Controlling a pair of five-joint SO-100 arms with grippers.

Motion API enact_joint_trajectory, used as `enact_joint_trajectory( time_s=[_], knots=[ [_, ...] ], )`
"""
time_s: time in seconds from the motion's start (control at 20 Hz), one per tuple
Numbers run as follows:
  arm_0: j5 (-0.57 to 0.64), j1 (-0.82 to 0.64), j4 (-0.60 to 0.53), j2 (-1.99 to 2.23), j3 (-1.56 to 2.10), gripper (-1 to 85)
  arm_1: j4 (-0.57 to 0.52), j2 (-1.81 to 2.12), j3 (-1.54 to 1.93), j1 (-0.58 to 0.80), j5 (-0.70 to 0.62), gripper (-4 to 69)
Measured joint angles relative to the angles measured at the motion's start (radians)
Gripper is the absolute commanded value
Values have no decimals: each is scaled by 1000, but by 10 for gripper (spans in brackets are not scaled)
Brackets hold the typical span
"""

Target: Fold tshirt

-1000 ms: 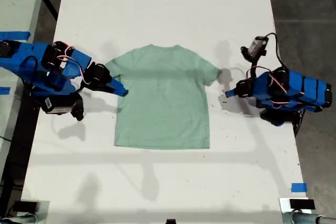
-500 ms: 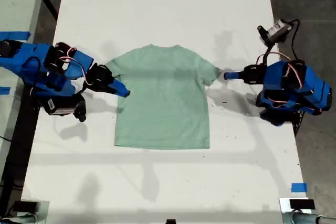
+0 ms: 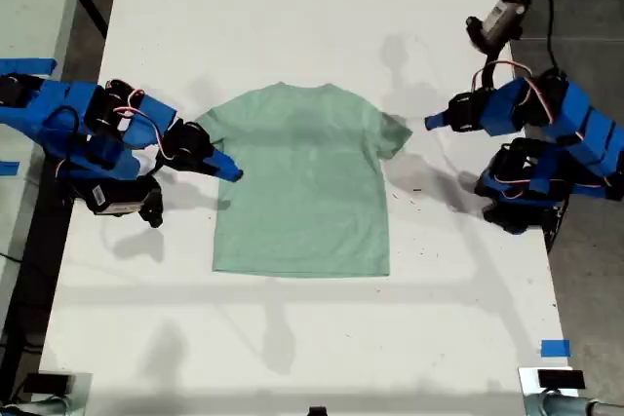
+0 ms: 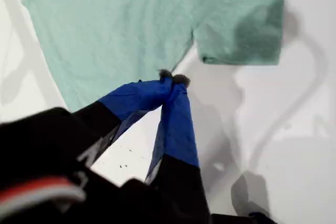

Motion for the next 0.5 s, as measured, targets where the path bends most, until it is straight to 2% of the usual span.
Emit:
enact_joint_trajectory(
  time_s=[0.15,0.3,0.45,0.5],
  knots=[
    [0,2,-5,-9,0,0,141,-307,-232,31,-52,1],
    [0,2,-5,-21,0,0,189,-476,-328,37,-123,2],
    [0,2,-5,-29,0,0,201,-518,-371,48,-163,186],
    [0,2,-5,-29,0,0,221,-548,-388,54,-169,221]
  ],
)
